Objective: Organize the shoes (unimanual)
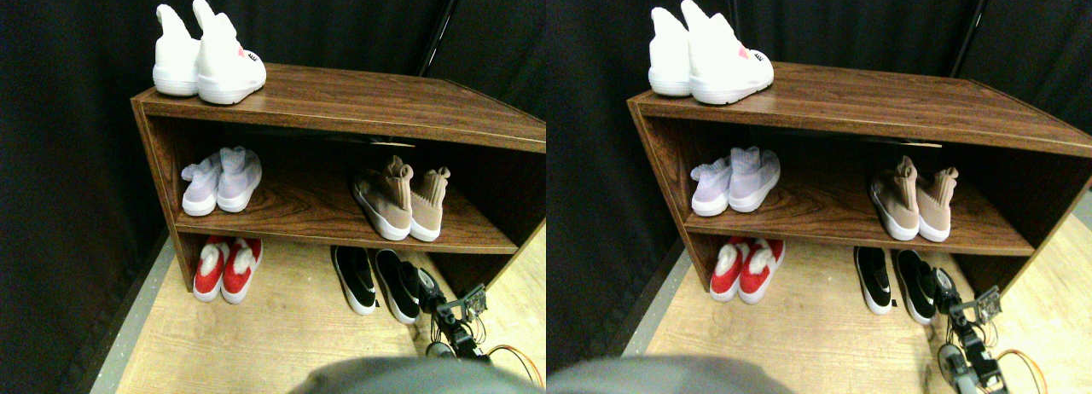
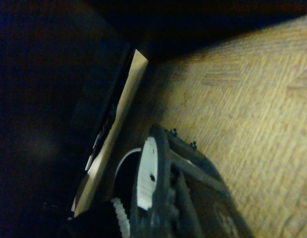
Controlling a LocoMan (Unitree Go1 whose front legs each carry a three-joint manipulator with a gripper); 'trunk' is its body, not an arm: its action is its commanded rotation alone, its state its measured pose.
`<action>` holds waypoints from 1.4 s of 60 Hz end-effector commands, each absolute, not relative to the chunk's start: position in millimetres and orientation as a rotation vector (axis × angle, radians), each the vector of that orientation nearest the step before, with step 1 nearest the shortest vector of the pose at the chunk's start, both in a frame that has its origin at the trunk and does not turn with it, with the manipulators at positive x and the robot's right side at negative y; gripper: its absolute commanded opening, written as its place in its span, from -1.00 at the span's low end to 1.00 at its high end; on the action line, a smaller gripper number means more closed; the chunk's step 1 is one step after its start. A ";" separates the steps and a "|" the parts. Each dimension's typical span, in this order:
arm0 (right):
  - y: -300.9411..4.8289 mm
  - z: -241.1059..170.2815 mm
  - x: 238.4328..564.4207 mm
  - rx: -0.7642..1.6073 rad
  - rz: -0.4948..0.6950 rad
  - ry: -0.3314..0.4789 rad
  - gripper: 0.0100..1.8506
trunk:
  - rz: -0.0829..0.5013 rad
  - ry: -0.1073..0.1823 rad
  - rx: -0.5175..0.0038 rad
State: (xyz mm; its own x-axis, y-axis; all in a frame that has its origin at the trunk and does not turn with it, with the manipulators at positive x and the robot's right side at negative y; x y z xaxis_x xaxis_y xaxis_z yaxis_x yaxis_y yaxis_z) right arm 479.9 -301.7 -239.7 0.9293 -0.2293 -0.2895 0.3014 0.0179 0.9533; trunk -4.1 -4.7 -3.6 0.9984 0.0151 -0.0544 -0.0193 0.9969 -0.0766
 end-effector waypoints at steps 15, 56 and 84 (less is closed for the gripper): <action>-283.3 -241.1 485.5 1.487 -0.400 0.038 -0.94 | 0.051 0.081 -0.109; -271.9 -234.2 481.7 1.500 -0.393 0.003 -0.94 | 0.047 0.082 -0.106; -290.0 -192.2 468.3 1.415 -0.256 -0.025 -0.94 | 0.004 0.041 -0.083</action>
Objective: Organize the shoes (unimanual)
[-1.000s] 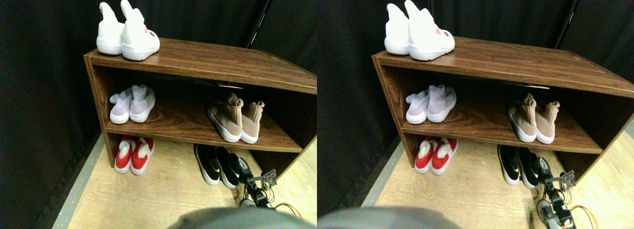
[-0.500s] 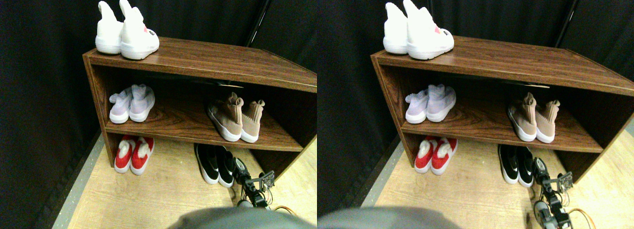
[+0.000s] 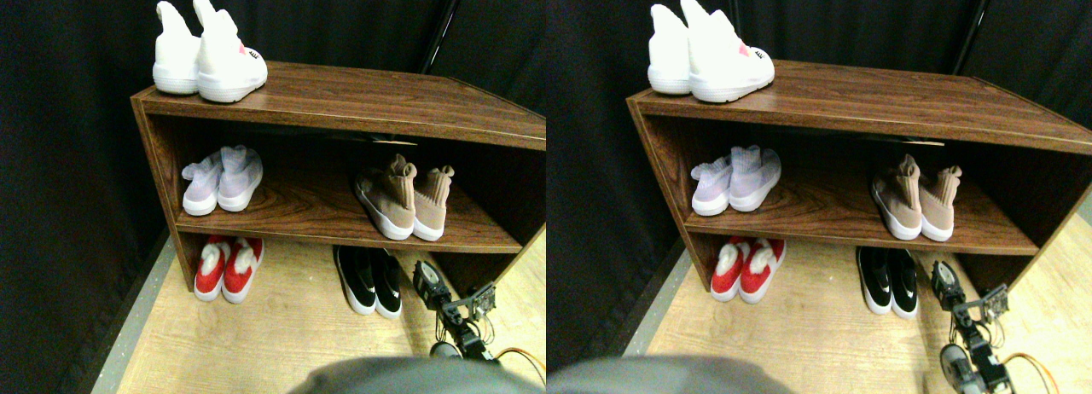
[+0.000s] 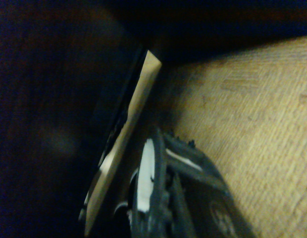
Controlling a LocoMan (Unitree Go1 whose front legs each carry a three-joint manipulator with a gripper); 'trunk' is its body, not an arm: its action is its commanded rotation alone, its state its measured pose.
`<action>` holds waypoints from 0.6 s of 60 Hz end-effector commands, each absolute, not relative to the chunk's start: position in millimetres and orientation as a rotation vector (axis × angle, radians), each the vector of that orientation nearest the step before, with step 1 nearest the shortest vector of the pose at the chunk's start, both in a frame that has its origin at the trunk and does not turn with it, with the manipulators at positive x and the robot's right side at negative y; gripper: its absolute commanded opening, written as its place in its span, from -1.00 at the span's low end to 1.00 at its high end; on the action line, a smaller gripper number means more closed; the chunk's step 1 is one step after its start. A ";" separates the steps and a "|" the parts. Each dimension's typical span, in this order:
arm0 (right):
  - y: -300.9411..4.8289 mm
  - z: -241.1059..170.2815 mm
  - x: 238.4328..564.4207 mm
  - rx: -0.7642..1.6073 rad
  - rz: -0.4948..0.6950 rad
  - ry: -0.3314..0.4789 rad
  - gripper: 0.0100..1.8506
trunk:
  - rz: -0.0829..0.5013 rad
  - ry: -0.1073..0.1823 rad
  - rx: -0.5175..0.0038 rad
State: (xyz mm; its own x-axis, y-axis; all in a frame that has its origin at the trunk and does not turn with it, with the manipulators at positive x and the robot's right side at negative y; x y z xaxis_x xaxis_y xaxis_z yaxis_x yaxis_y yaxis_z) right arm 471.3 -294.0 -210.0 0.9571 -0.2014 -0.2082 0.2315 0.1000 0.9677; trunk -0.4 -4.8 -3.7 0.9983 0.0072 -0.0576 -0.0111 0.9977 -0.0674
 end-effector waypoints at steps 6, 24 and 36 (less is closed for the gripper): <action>-290.0 -183.6 458.3 1.413 -0.219 -0.032 -0.94 | -0.003 0.028 -0.081; -281.0 -150.9 419.0 1.385 -0.156 -0.028 -0.94 | -0.025 -0.009 -0.086; -277.4 -134.2 400.3 1.349 -0.112 -0.038 -0.94 | -0.033 -0.026 -0.085</action>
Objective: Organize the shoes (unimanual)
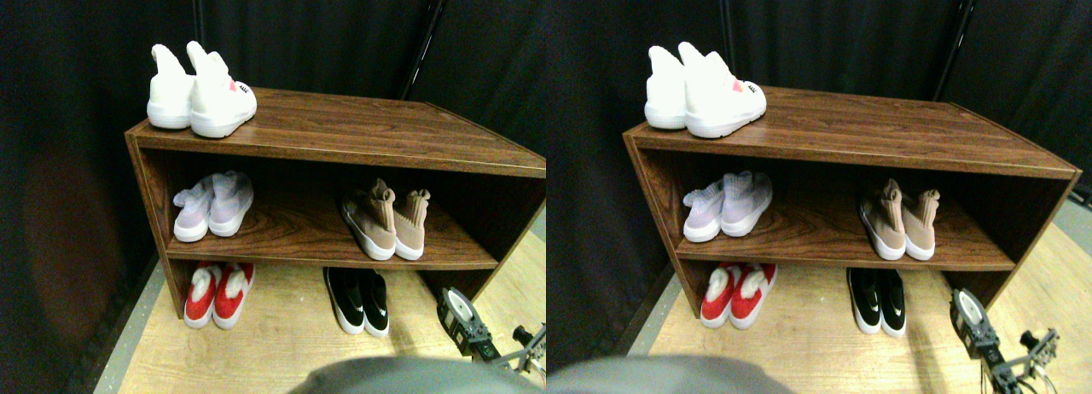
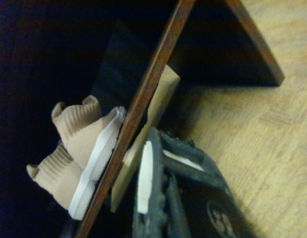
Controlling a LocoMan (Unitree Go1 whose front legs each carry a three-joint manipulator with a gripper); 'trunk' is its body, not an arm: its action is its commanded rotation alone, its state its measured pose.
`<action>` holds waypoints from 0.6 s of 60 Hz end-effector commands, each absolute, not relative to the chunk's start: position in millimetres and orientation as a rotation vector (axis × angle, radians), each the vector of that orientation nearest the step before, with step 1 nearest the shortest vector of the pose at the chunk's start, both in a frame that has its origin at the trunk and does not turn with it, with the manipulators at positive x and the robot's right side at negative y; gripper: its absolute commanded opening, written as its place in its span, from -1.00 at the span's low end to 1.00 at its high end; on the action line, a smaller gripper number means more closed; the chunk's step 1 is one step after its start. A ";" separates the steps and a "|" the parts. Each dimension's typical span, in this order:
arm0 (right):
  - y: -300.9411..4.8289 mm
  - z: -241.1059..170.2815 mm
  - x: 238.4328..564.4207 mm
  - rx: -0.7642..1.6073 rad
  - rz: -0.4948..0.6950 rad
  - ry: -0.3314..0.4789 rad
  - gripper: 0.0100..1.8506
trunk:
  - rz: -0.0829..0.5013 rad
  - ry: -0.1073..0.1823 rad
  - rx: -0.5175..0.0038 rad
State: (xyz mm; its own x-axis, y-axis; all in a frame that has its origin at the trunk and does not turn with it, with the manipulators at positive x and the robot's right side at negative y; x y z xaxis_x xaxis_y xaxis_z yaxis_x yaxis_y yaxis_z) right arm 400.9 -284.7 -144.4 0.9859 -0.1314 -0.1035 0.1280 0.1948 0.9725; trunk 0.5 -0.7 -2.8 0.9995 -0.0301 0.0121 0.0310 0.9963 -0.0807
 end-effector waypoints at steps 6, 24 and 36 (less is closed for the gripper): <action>-277.4 -134.2 400.3 1.349 -0.112 -0.038 -0.94 | -0.033 -0.026 -0.085; -277.4 -134.2 400.3 1.349 -0.112 -0.038 -0.94 | -0.033 -0.026 -0.085; -277.4 -134.2 400.3 1.349 -0.112 -0.038 -0.94 | -0.033 -0.026 -0.085</action>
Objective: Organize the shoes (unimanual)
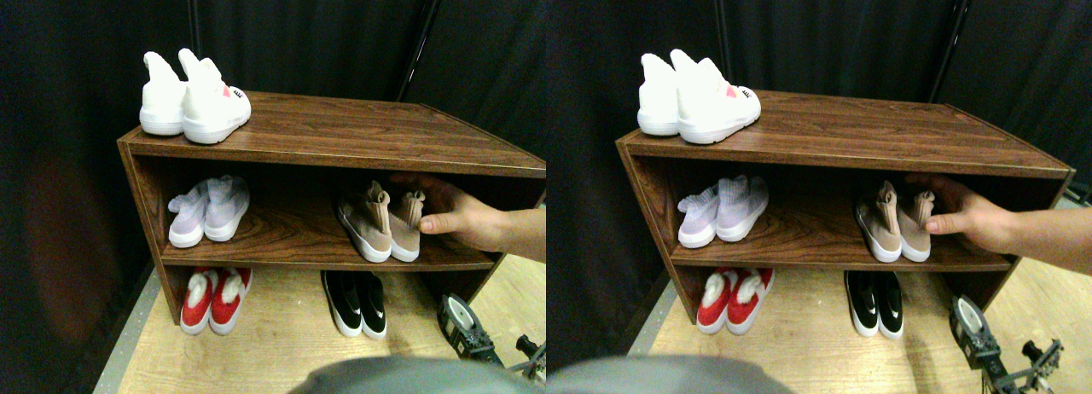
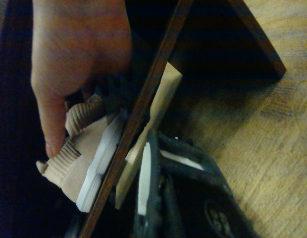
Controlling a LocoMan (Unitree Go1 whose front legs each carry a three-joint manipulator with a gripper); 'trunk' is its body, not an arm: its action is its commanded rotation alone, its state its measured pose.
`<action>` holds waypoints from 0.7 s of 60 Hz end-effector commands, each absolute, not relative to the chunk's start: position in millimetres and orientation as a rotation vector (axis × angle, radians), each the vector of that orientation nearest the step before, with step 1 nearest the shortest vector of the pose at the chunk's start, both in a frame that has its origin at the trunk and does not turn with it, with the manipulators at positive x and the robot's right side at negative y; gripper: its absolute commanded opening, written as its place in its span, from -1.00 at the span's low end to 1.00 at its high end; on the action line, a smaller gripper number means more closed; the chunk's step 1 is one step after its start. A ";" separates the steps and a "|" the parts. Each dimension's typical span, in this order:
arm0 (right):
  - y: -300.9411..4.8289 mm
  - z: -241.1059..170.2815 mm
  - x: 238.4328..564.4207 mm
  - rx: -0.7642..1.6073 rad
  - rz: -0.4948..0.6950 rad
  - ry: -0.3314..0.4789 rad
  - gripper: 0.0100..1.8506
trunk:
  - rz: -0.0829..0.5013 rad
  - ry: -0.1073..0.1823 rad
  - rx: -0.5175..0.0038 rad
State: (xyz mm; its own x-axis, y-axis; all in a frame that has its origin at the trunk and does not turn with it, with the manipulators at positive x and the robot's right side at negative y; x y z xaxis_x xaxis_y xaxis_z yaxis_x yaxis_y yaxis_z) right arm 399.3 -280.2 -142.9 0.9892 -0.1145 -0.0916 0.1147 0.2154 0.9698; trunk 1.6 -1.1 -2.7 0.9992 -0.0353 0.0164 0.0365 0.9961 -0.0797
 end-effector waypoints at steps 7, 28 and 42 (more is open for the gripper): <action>-277.4 -134.2 400.3 1.349 -0.112 -0.038 -0.94 | -0.033 -0.026 -0.085; -277.4 -134.2 400.3 1.349 -0.112 -0.038 -0.94 | -0.033 -0.026 -0.085; -277.4 -134.2 400.3 1.349 -0.112 -0.038 -0.94 | -0.033 -0.026 -0.085</action>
